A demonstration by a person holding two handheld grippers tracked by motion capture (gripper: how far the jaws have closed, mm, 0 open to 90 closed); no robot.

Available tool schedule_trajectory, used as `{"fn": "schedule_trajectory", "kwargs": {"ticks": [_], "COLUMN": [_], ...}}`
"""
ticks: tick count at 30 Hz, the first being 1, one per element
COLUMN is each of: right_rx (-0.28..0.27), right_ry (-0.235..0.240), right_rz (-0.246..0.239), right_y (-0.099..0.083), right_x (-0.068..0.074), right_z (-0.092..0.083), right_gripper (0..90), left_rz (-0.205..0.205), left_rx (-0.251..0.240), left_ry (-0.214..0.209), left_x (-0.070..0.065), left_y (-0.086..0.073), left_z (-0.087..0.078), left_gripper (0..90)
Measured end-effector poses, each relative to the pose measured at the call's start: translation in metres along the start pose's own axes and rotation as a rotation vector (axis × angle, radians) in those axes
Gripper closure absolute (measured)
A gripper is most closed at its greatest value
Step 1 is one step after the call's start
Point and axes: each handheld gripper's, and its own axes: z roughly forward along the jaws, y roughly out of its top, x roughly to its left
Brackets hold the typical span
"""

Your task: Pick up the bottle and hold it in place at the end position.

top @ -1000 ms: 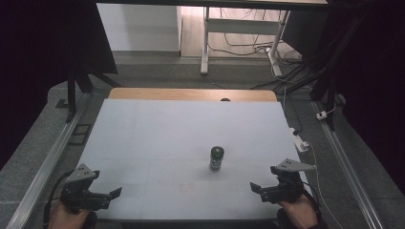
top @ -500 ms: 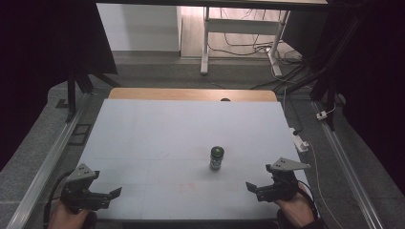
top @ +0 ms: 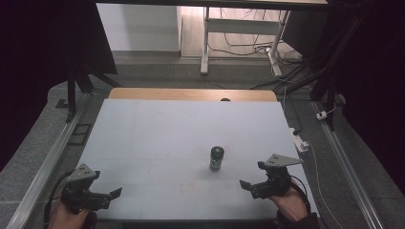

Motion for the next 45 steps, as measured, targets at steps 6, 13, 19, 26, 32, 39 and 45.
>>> {"fn": "schedule_trajectory", "kwargs": {"ticks": [6, 13, 19, 26, 32, 39, 45], "right_rx": [-0.009, 0.025, 0.062, 0.074, 0.096, 0.105, 0.121], "right_ry": [0.020, 0.033, 0.017, 0.003, 0.006, 0.013, 0.015], "right_rz": [-0.016, -0.025, -0.063, -0.080, -0.075, -0.079, -0.092], "right_y": [0.004, 0.009, 0.012, 0.017, 0.020, 0.023, 0.026], "right_x": [0.000, -0.001, -0.002, -0.001, -0.001, -0.002, -0.001], "right_z": [0.010, 0.025, 0.039, 0.054, 0.066, 0.077, 0.089], "right_gripper": [0.0, 0.0, 0.0, 0.0, 0.0, 0.0, 0.0], "left_rz": [0.003, 0.002, 0.002, 0.002, 0.001, 0.002, 0.002], "left_rx": [0.000, 0.000, -0.001, -0.001, -0.002, -0.002, -0.001], "left_ry": [-0.001, 0.000, 0.002, 0.002, 0.001, 0.002, 0.000], "left_x": [0.000, 0.000, 0.000, 0.000, 0.000, 0.000, 0.000], "left_y": [0.000, 0.000, 0.000, 0.000, 0.000, 0.000, 0.000], "left_z": [0.000, 0.000, 0.000, 0.000, 0.000, 0.000, 0.000], "left_gripper": [0.0, 0.0, 0.0, 0.0, 0.0, 0.0, 0.0]}}
